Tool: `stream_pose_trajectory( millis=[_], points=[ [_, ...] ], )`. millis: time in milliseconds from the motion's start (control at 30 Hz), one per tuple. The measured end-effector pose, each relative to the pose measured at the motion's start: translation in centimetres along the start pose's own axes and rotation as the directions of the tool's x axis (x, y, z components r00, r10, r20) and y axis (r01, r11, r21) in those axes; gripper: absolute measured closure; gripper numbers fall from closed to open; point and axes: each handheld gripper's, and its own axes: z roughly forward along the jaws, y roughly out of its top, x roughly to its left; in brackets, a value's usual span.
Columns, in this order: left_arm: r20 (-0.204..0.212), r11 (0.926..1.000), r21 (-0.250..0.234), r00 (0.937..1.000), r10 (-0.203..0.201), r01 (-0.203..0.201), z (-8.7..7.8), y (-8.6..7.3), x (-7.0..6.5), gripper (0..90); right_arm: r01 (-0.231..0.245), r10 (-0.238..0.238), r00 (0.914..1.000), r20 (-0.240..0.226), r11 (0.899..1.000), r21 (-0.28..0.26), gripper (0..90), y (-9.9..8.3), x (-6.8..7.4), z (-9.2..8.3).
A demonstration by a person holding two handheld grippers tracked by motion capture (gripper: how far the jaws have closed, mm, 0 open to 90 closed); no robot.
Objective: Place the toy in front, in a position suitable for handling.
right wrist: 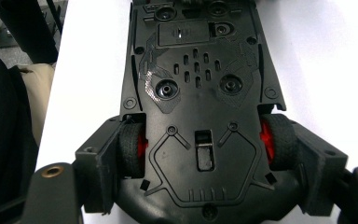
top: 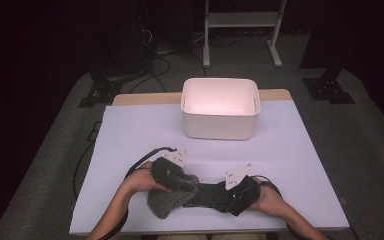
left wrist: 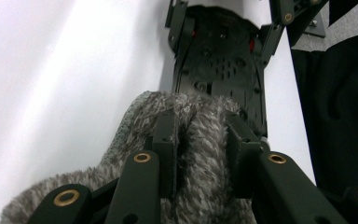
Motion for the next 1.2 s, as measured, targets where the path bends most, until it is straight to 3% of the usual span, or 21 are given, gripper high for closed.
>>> stream_pose_trajectory(
  millis=[133, 300, 433, 533, 633, 867, 933, 1067, 1200],
  points=[
    [0.016, 0.9992, 0.026, 0.9994, 0.031, -0.031, 1.2, 1.5, 0.0, 69.9, 0.007, -0.007, 1.0, 0.004, 1.0, -0.002, 22.9, 0.1, 0.1, 0.2],
    [0.042, 0.9974, 0.022, 0.9969, 0.067, -0.068, 2.9, 3.2, -0.1, 69.9, 0.015, -0.015, 0.9999, 0.009, 1.0, 0.004, 22.9, 0.4, 0.2, 0.4],
    [0.045, 0.9951, 0.038, 0.9949, 0.09, -0.092, 3.4, 3.7, -0.4, 69.9, 0.018, -0.018, 0.9997, 0.015, 1.0, 0.005, 22.9, 0.3, 0.3, 0.4],
    [0.041, 0.9951, 0.045, 0.9954, 0.087, -0.088, 2.8, 3.1, -0.4, 70.0, 0.012, -0.012, 0.9998, 0.013, 1.0, 0.004, 22.9, 0.3, 0.3, 0.4],
    [0.007, 0.9982, 0.033, 0.9987, 0.05, -0.05, 1.1, 1.4, -0.3, 70.0, 0.015, -0.015, 0.9998, 0.013, 1.0, 0.002, 22.9, 0.3, 0.3, 0.4],
    [-0.041, 0.9996, 0.027, 0.9991, 0.008, -0.007, -1.4, -1.1, -0.4, 70.3, 0.013, -0.013, 0.9999, 0.011, 1.0, 0.002, 22.9, 0.3, 0.2, 0.4],
    [-0.052, 0.999, 0.045, 0.9986, 0.003, -0.001, -1.8, -1.5, -0.5, 70.3, 0.016, -0.016, 0.9998, 0.012, 1.0, 0.0, 22.9, 0.3, 0.2, 0.4],
    [-0.054, 0.9991, 0.034, 0.9983, -0.022, 0.024, -2.1, -2.2, -0.6, 70.3, 0.019, -0.019, 0.9997, 0.013, 1.0, 0.005, 22.8, 0.3, 0.2, 0.4],
    [-0.044, 0.9996, 0.024, 0.9989, -0.015, 0.016, -2.0, -2.2, -0.8, 70.3, 0.02, -0.02, 0.9997, 0.014, 1.0, 0.005, 22.8, 0.4, 0.2, 0.4]
  ],
)
